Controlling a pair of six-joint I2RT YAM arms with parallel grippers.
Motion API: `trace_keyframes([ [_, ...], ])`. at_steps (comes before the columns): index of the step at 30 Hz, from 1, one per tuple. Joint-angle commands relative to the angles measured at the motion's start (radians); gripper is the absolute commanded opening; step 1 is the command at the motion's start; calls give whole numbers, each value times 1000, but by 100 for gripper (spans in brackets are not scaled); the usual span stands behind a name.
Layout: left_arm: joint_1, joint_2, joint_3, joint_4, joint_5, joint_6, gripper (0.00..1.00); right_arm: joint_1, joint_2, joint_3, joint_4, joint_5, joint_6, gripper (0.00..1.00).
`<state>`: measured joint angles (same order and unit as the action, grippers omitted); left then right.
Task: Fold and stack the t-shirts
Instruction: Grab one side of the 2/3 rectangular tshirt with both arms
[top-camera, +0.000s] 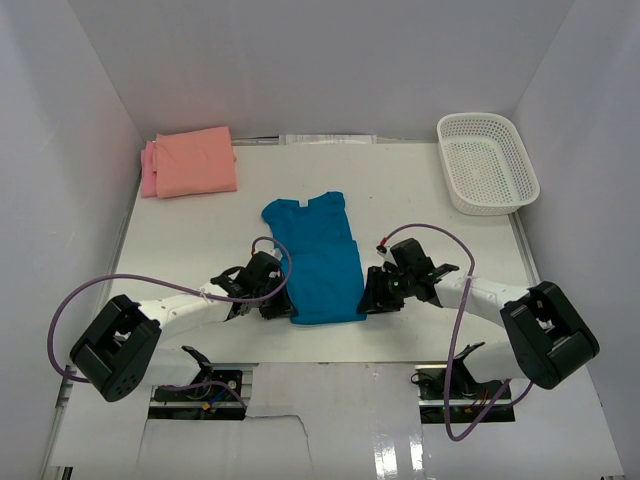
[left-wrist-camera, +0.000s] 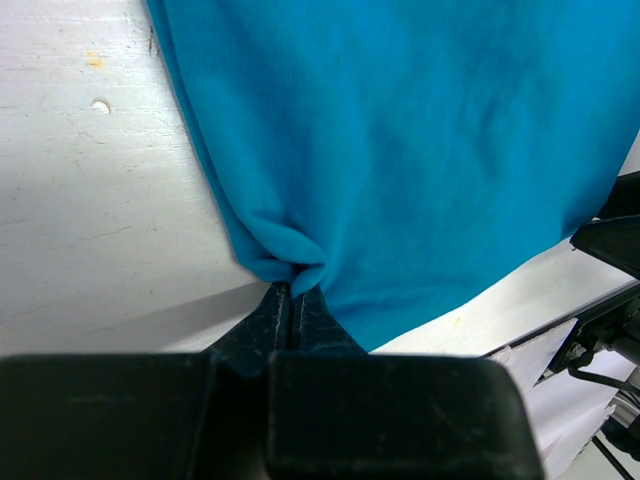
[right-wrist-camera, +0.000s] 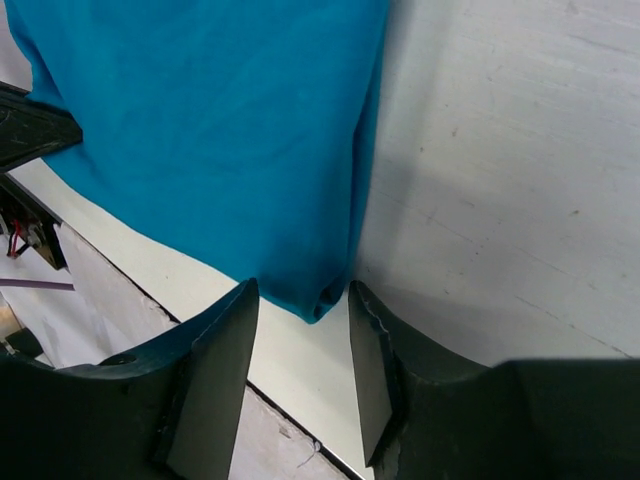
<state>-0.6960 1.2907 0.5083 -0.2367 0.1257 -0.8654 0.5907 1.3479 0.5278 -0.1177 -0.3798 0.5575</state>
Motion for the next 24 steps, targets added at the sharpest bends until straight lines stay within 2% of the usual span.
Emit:
trace_keyframes([
  [1, 0, -5, 4, -67, -66, 16, 0, 17, 36, 0, -7, 36, -1, 47],
  [5, 0, -5, 6, -69, -72, 19, 0, 24, 66, -3, 1, 36, 1, 43],
  [9, 0, 2, 7, -70, -77, 20, 0, 34, 76, -18, 26, 27, 10, 31],
  [10, 0, 4, 9, -70, -77, 22, 0, 34, 77, -20, 27, 24, 12, 24],
  [11, 0, 5, 9, -69, -80, 20, 0, 35, 74, -23, 32, 24, 13, 8],
  [24, 0, 55, 29, -67, -98, 45, 0, 83, -107, -100, -23, 71, 79, 8],
])
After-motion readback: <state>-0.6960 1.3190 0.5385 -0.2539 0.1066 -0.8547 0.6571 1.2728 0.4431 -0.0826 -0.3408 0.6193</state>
